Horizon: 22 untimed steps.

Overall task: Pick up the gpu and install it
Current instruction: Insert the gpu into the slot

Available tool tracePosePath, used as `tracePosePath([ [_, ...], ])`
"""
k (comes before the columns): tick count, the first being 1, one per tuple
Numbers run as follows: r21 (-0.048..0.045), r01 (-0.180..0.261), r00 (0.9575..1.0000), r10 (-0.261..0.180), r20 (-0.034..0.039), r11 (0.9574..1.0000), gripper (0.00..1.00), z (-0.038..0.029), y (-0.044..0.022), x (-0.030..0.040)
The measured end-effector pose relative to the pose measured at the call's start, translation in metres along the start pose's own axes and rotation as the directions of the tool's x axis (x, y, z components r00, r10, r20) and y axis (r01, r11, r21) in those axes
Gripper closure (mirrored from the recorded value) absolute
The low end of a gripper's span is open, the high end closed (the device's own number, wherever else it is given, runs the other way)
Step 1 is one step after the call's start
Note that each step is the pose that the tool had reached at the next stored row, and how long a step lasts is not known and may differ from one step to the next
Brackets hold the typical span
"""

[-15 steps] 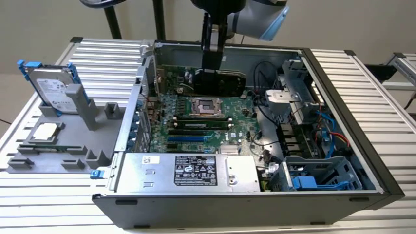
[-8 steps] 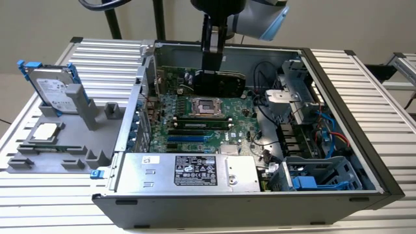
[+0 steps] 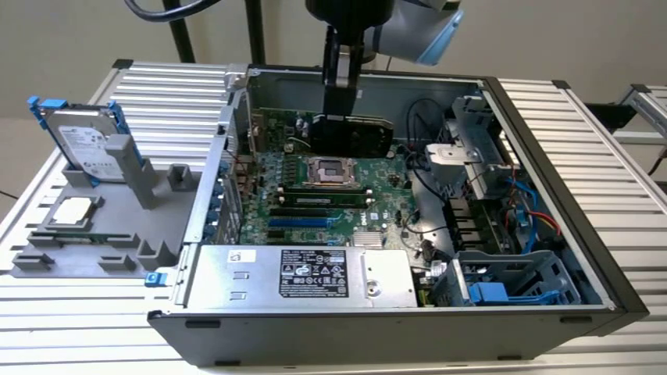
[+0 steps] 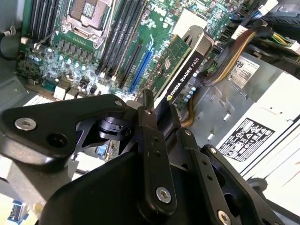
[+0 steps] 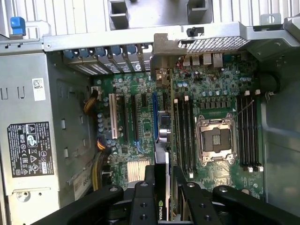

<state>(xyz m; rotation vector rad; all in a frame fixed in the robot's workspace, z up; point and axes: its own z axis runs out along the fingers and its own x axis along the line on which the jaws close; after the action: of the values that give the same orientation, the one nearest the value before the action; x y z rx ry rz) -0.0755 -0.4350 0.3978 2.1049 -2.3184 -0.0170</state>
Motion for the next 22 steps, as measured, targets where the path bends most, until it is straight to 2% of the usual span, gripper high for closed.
tracePosePath([
  [22,0.0,0.0,1.0,0.0,-0.0006,1.0,1.0,0.0063,-0.0001,0.0],
])
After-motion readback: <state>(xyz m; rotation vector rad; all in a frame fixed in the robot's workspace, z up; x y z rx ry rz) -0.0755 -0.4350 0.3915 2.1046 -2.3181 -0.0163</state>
